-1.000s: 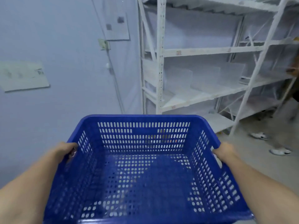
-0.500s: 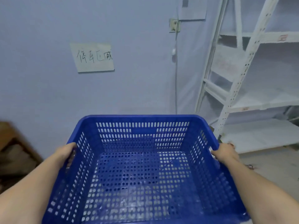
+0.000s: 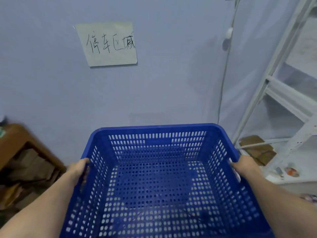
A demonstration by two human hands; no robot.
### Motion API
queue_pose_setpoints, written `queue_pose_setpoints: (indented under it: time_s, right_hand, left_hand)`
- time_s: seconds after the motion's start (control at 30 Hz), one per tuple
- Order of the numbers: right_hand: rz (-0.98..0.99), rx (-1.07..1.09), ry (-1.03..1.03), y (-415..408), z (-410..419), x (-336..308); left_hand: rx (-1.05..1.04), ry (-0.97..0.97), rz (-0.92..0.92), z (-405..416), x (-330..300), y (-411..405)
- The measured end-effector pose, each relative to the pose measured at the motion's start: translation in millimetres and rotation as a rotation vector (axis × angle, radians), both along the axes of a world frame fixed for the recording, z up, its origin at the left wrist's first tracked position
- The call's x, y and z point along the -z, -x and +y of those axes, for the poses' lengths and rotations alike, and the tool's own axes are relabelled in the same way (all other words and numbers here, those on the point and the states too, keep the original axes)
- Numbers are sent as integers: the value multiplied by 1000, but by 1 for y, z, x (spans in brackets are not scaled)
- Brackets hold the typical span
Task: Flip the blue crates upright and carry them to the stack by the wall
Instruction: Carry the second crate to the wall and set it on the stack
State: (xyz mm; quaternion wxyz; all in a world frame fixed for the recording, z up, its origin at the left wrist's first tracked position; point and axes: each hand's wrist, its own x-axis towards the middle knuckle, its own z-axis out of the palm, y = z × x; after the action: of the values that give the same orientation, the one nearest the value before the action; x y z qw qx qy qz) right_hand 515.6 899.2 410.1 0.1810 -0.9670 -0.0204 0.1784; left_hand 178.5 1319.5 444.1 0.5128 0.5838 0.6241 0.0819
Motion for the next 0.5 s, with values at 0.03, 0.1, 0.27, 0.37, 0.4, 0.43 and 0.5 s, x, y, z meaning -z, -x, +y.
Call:
queue_pose_setpoints:
  time_s: [0.03, 0.1, 0.27, 0.37, 0.4, 0.43, 0.5]
  right_hand:
    - [5, -10, -10, -15, 11, 5]
    - [26, -56, 25, -42, 30, 11]
    - [44, -92, 59, -78, 84, -3]
    - [79, -59, 45, -97, 113, 5]
    - [82, -38, 30, -103, 122, 13]
    - [84, -13, 17, -108, 131, 22]
    - [101, 56, -21, -115, 148, 37]
  left_hand:
    - [-18, -17, 9, 11, 3, -8]
    - [-40, -24, 26, 30, 5, -25]
    - [-41, -4, 27, 78, 11, -70]
    - [-13, 29, 2, 109, 25, -95]
    - [4, 49, -1, 121, 32, -103]
    - [20, 68, -3, 132, 39, -111]
    - [22, 106, -11, 155, 56, -125]
